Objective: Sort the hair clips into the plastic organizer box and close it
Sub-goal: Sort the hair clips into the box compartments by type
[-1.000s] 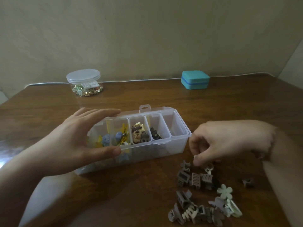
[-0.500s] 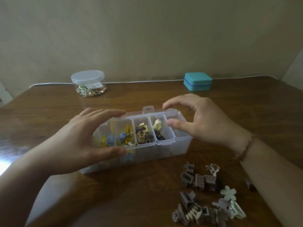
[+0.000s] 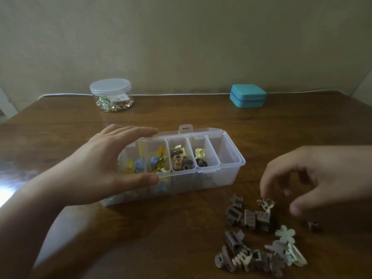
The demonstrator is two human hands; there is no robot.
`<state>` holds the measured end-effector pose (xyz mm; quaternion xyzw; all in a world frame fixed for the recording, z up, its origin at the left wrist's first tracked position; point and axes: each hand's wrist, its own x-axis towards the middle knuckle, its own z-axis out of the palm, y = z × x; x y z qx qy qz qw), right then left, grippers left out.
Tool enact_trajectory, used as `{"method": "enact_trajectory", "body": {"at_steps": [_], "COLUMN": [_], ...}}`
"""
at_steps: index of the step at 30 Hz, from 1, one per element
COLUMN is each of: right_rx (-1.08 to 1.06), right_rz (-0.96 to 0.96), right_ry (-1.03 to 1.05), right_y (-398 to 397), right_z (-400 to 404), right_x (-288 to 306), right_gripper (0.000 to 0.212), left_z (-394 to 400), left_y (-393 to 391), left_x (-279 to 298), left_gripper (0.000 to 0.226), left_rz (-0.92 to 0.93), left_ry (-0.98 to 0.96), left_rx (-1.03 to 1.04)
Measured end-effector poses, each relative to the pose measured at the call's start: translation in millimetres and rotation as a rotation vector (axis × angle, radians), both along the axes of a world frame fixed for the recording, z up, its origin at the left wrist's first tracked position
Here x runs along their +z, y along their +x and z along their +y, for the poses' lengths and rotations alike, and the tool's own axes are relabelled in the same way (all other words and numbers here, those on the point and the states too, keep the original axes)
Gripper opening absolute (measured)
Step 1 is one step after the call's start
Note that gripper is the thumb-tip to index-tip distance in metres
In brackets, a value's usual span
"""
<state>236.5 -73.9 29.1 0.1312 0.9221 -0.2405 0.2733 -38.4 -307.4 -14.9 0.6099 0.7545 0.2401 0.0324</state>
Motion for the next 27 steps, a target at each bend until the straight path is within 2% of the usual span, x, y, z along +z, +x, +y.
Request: {"method": "enact_trajectory", "body": {"at_steps": [4,6,7,8,11,13,15,18,19,22,23,25,27], "right_rx": [0.001,-0.002,-0.01,-0.034,-0.211,-0.309,-0.334,-0.324,-0.368,-0.557,-0.567,-0.482,-0.326], "right_rz": [-0.008,0.063,0.158,0.327,1.041,1.285,1.301,1.138,1.169,1.394,1.454,1.435,1.183], "right_ry": [0.094,0.074,0.052,0.008,-0.263,-0.333,-0.256,-0.047,-0.048,-0.257,-0.264,-0.1,0.174], "right_y": [-17.1,-13.3,-9.9,-7.6,-20.5,-45.8,-70.0,-80.2,-77.4,-51.6,-36.5,1.1,38.5], "right_z": [-3.4,0.0,0.3,-1.0,-12.3,-22.5,-28.0,-22.7,-17.1,-2.5,1.4,5.7,2.0], "right_x": [-18.7,-10.9,-4.1,2.6,9.5,1.6,-11.0,-25.9,-26.2,-6.9,2.0,12.0,10.4], "right_gripper": [0.03,0.026,0.025,0.023,0.018,0.017,0.019,0.018,0.017,0.014,0.011,0.013,0.022], "left_z": [0.6,0.5,0.4,0.2,-0.3,-0.4,-0.6,-0.8,-0.7,-0.5,-0.3,0.2,0.2], "left_y": [0.2,0.3,0.5,0.7,1.0,0.9,0.6,-0.2,-0.3,0.5,0.8,1.2,1.2], "left_x": [0.4,0.5,0.6,0.5,0.5,0.7,0.7,0.0,0.1,0.3,0.5,0.9,1.4], "left_gripper": [0.089,0.088,0.088,0.088,0.088,0.088,0.088,0.088,0.087,0.085,0.085,0.083,0.081], "left_rz": [-0.003,0.005,0.009,0.01,-0.002,-0.003,-0.002,0.0,0.001,0.015,0.019,0.023,0.024], "left_ry": [-0.005,-0.006,-0.006,-0.005,-0.007,-0.011,-0.012,-0.011,-0.013,-0.006,-0.002,0.002,-0.001], "left_rx": [0.002,-0.004,-0.007,-0.007,0.0,-0.002,-0.006,-0.006,-0.009,-0.017,-0.019,-0.021,-0.021]}}
